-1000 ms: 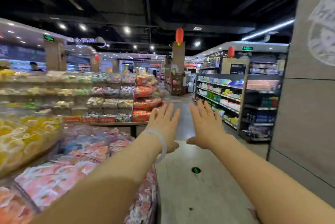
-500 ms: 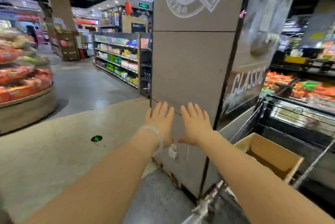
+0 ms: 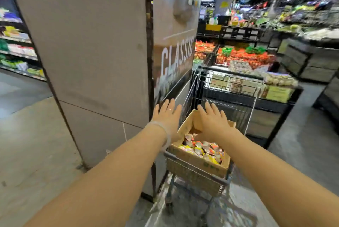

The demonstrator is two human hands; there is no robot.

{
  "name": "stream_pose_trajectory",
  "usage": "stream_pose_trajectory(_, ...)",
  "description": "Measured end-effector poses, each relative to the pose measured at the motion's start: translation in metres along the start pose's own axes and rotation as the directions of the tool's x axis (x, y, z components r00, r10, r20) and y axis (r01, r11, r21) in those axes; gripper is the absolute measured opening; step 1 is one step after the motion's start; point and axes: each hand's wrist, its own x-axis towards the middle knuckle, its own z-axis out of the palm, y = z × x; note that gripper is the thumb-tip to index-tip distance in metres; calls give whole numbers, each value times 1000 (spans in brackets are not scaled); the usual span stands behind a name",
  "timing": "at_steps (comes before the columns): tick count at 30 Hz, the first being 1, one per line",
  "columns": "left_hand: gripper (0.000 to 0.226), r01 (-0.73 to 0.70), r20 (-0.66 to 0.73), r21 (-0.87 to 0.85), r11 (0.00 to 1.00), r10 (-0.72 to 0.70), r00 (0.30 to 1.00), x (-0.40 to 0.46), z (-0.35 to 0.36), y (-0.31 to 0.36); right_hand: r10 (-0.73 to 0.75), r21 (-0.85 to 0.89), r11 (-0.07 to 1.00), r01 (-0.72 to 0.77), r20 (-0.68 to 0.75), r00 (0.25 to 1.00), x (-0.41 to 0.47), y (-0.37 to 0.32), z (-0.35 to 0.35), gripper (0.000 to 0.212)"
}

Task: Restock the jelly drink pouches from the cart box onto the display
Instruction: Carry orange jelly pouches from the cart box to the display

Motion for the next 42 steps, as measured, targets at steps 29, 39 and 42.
stream_pose_trajectory(29, 90, -220, 501, -60, 974, 220, 837, 436, 228, 55, 274, 150, 913, -378, 461, 844, 339, 220, 250, 97)
stream_pose_trajectory(39, 90, -115, 696, -117, 986, 164, 699, 498, 377, 91, 265, 285, 794, -537, 634, 727, 371, 250, 394, 91)
stream_pose_trajectory(42, 85, -96, 663, -148, 984, 171, 729, 521, 411, 100, 312, 300, 741, -601, 638, 704, 384, 254, 427, 95)
